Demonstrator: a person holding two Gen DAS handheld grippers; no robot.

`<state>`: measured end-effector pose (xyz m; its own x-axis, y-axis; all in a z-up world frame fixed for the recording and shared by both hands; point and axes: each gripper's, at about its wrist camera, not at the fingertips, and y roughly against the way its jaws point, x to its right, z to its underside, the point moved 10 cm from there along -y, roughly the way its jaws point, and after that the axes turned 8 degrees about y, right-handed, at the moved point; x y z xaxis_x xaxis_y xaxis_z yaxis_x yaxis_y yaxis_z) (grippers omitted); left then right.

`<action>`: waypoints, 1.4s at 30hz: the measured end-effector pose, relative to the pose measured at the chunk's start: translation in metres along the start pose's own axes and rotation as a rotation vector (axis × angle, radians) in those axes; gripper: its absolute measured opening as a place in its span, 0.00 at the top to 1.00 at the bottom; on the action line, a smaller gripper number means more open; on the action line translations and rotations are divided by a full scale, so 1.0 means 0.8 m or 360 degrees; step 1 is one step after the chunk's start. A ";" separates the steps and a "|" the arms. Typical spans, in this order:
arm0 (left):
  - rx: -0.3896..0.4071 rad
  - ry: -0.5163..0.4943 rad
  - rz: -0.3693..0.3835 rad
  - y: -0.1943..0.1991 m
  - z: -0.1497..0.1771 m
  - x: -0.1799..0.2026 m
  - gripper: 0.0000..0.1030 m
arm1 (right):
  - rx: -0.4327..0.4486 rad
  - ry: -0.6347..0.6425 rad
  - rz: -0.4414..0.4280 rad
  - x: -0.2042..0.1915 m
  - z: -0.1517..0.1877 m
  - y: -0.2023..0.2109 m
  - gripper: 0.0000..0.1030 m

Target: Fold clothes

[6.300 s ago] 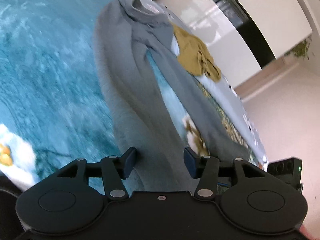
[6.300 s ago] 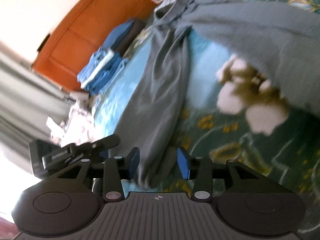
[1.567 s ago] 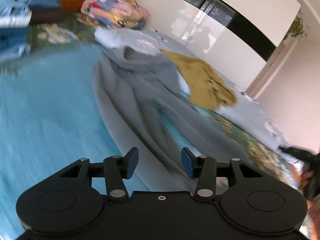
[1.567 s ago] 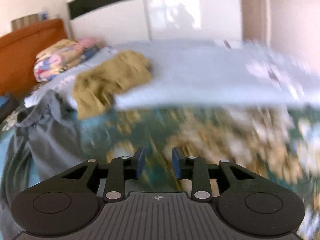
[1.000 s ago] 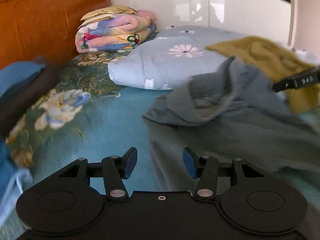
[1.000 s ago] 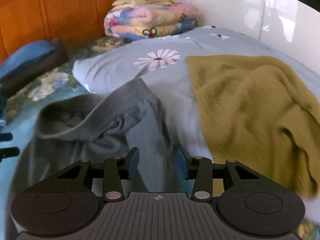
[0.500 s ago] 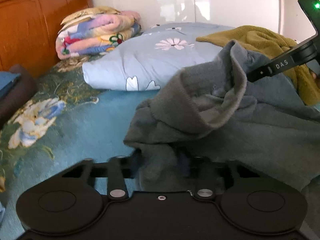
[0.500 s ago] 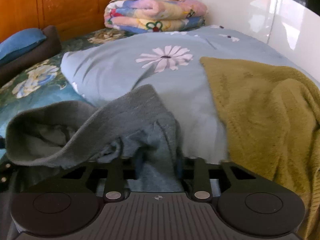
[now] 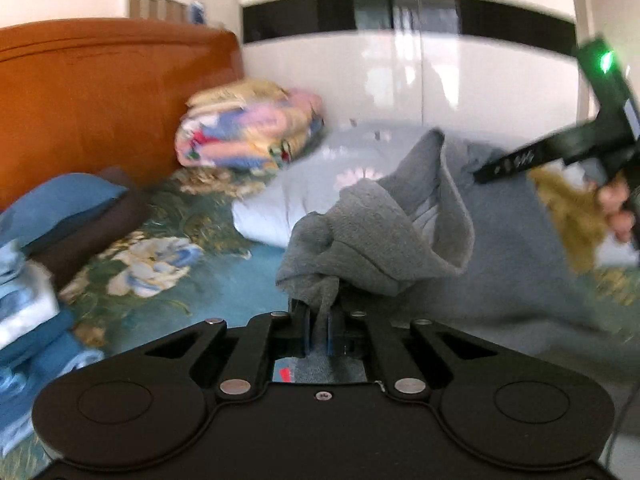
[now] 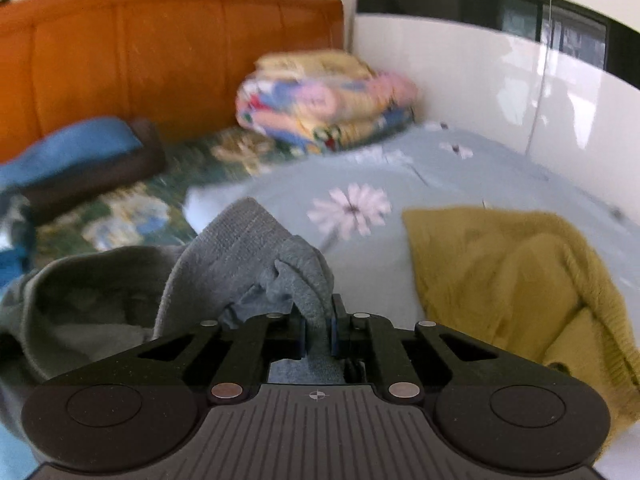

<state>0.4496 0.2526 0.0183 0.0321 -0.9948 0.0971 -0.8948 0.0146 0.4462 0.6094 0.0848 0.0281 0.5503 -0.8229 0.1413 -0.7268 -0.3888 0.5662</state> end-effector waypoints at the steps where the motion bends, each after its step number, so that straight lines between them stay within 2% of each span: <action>1: 0.0029 0.0052 0.0002 0.025 -0.004 -0.002 0.95 | 0.0032 0.0003 -0.0019 -0.007 -0.007 0.016 0.92; 4: 0.0124 0.0168 0.0001 0.100 -0.010 -0.006 0.95 | 0.0126 0.0011 -0.0096 -0.029 -0.030 0.060 0.92; 8: 0.0231 0.0205 -0.0051 0.176 -0.018 -0.017 0.95 | 0.0223 0.0059 -0.0187 -0.066 -0.068 0.097 0.92; 12: 0.0266 0.0262 -0.0137 0.216 -0.018 -0.043 0.95 | 0.0261 0.0127 -0.0259 -0.113 -0.099 0.105 0.92; 17: 0.0205 0.0332 -0.0249 0.204 0.010 -0.093 0.94 | 0.0138 0.0178 -0.0303 -0.173 -0.091 0.044 0.92; 22: 0.0084 0.0476 -0.0353 0.162 0.060 -0.154 0.95 | -0.0035 0.0216 -0.0307 -0.222 -0.054 -0.040 0.92; 28: -0.0040 0.0574 -0.0433 0.116 0.116 -0.213 0.96 | -0.0230 0.0226 -0.0276 -0.261 0.001 -0.131 0.92; 36: -0.0133 0.0658 -0.0426 0.082 0.166 -0.247 0.96 | -0.0362 0.0143 -0.0221 -0.264 0.052 -0.191 0.91; 39: -0.0146 0.0674 -0.0422 0.080 0.168 -0.246 0.96 | -0.0384 0.0122 -0.0210 -0.264 0.058 -0.193 0.90; 42: -0.0129 0.0665 -0.0417 0.086 0.159 -0.240 0.95 | -0.0339 0.0144 -0.0218 -0.263 0.046 -0.173 0.84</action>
<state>0.3257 0.4319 -0.0829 0.4417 -0.8408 0.3130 -0.7957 -0.2060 0.5696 0.5792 0.2964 -0.1098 0.6790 -0.7246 0.1184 -0.5455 -0.3900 0.7419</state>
